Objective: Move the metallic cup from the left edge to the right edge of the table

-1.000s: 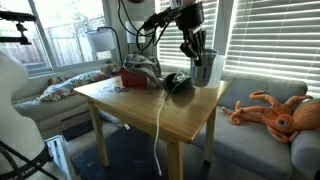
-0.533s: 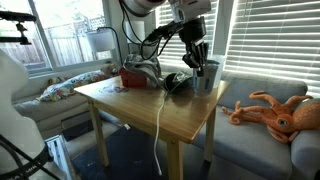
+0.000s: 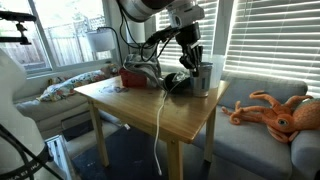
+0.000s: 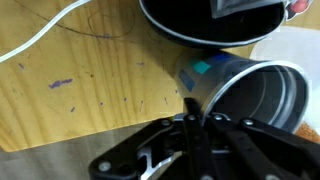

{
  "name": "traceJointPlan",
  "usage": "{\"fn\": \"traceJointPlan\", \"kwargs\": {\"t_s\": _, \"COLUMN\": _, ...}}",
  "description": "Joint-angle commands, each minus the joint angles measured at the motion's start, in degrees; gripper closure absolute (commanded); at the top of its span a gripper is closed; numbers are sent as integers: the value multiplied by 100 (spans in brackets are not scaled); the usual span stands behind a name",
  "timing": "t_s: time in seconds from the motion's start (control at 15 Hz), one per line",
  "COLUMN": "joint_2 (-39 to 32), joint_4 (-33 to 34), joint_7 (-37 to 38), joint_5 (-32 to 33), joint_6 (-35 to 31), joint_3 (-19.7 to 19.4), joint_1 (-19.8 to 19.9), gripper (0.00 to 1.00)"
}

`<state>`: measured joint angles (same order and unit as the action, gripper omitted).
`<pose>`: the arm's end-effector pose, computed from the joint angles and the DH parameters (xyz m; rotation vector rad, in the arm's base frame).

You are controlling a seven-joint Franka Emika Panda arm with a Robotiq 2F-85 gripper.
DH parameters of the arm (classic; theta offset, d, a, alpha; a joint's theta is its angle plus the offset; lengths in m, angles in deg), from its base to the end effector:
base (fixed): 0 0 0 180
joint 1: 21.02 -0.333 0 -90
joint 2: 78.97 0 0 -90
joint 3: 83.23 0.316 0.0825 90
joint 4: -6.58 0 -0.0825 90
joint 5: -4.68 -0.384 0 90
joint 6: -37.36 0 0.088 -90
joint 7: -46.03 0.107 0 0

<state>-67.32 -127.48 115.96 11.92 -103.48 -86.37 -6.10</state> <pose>0.4778 -0.1565 0.4491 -2.2711 2.0147 -0.4988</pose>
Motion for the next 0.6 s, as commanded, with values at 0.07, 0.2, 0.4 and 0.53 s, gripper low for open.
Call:
{"fn": "traceJointPlan", "kwargs": {"t_s": 0.07, "joint_2": 22, "joint_4": 150, "joint_7": 186, "joint_5": 200, "joint_6": 57, "joint_3": 30, "joint_1": -77, "gripper": 56}}
{"fn": "traceJointPlan", "kwargs": {"t_s": 0.2, "joint_2": 169, "joint_4": 123, "joint_7": -61, "joint_5": 81, "joint_6": 137, "joint_3": 17, "joint_1": -174, "gripper": 42}}
{"fn": "traceJointPlan", "kwargs": {"t_s": 0.4, "joint_2": 532, "joint_4": 11, "joint_7": -212, "joint_5": 114, "joint_6": 255, "joint_3": 73, "joint_1": -260, "gripper": 21}}
{"fn": "traceJointPlan", "kwargs": {"t_s": 0.53, "joint_2": 873, "joint_4": -87, "joint_7": -543, "joint_5": -5, "joint_6": 372, "joint_3": 88, "joint_1": -365, "gripper": 6}}
